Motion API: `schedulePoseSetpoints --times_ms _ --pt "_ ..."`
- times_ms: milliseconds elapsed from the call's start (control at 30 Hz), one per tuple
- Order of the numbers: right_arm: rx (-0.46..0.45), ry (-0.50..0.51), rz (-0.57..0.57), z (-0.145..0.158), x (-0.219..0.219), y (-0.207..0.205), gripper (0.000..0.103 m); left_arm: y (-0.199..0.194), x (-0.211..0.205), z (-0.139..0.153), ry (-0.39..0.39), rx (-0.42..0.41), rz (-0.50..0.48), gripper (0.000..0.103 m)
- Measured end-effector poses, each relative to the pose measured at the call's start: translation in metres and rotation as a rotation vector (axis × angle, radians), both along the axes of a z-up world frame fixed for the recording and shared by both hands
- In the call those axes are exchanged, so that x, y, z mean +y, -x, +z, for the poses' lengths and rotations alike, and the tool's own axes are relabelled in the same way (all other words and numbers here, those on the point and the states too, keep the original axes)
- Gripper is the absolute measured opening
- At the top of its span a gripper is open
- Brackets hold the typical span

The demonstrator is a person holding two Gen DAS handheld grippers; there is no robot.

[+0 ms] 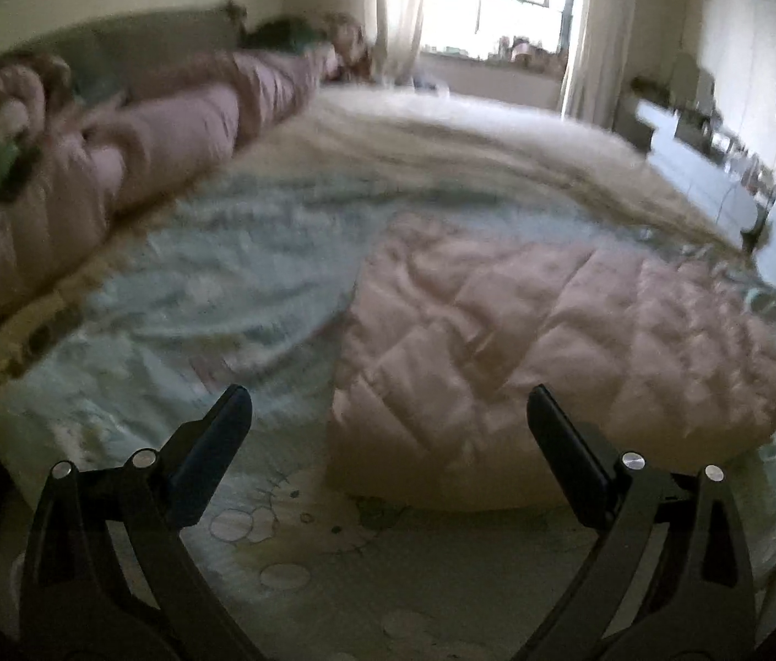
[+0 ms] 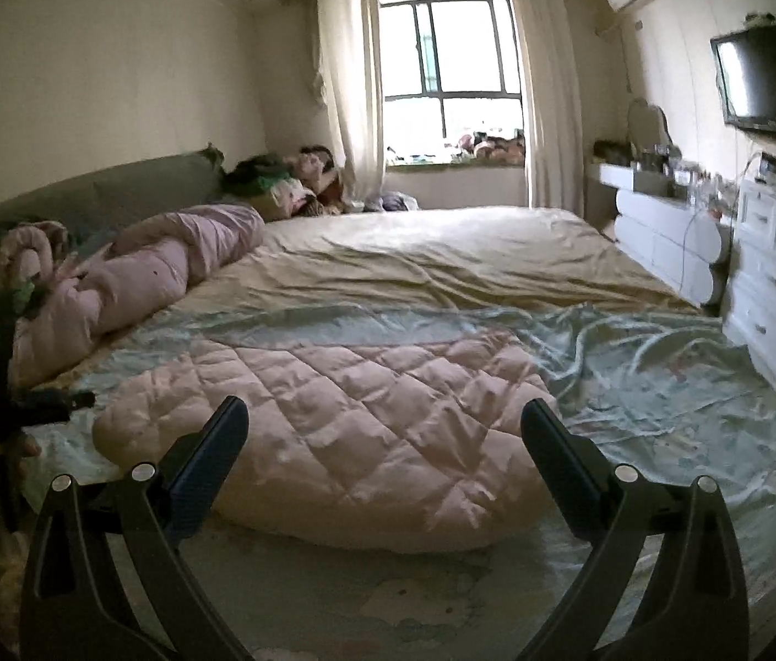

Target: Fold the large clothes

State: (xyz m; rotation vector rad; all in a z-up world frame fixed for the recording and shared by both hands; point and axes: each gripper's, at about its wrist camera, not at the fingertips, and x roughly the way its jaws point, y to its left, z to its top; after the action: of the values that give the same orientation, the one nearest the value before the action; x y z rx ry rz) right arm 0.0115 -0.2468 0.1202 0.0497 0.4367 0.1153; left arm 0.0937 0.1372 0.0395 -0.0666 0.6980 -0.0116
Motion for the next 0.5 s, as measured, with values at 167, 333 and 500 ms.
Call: schedulePoseSetpoints --times_ms 167,333,500 --pt "-0.016 0.036 -0.011 0.009 0.014 0.022 0.099 0.038 -0.015 0.032 0.034 -0.084 -0.036 0.094" --pt "-0.050 0.117 -0.035 0.003 0.032 0.045 0.099 0.073 -0.024 0.036 0.059 -0.106 -0.046 0.094" --pt "-0.087 0.131 -0.065 -0.011 0.042 0.064 0.099 0.100 -0.038 0.022 0.049 -0.108 -0.066 0.094"
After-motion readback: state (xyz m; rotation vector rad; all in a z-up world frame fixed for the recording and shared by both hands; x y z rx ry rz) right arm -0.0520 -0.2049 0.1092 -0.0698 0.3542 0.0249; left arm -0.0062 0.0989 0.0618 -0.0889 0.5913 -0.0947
